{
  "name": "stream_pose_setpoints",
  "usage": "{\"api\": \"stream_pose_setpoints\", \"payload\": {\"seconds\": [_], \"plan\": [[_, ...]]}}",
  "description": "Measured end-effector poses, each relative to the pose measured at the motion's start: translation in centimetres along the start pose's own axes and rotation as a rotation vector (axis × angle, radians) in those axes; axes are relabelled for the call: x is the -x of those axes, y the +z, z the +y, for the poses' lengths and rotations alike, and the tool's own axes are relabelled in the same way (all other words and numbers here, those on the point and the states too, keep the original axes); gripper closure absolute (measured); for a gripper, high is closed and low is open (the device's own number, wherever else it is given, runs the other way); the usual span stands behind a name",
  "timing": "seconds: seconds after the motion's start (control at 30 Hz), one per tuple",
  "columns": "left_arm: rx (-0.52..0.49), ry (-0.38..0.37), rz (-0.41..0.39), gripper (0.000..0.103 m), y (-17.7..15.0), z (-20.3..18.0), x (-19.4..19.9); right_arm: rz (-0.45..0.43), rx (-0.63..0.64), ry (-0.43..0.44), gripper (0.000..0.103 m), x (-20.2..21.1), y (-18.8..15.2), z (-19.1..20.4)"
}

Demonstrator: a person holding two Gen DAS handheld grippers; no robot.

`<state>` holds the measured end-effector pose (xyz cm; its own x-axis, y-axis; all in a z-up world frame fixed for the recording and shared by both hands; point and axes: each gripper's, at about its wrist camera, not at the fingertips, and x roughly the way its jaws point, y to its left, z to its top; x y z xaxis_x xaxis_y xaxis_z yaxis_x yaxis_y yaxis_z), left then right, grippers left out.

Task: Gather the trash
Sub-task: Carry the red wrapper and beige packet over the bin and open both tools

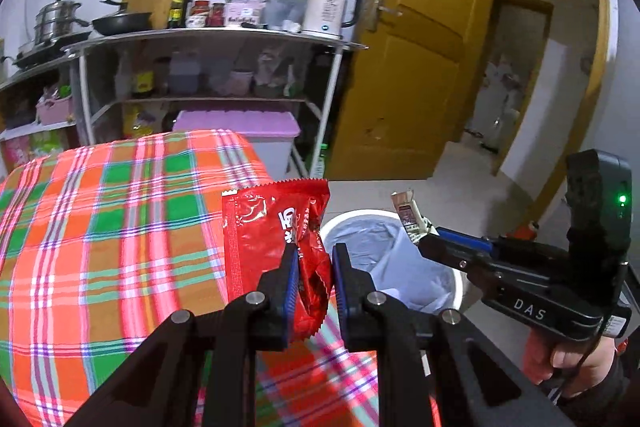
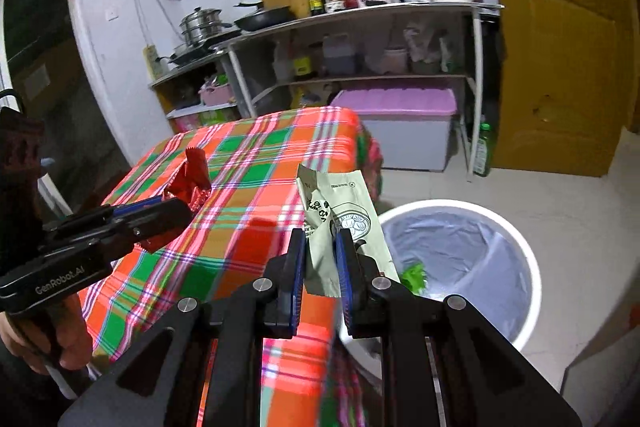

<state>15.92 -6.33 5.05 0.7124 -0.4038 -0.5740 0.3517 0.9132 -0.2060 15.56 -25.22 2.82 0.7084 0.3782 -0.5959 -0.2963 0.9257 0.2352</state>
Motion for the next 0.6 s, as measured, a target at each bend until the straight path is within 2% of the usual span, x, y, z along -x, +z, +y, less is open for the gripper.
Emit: {"api": "stream_pose_setpoints", "payload": {"seconds": [0.27, 0.6], "plan": [[-0.041, -0.058, 0.015, 0.086, 0.5, -3.3, -2.1, -0.018, -0.048, -0.045, 0.087, 1.7, -0.6, -2.9], [-0.065, -0.115, 0.052, 0.086, 0.6, -5.1, -5.5, -0.009, -0.1, -0.092, 0.087, 2.0, -1.5, -5.6]]}}
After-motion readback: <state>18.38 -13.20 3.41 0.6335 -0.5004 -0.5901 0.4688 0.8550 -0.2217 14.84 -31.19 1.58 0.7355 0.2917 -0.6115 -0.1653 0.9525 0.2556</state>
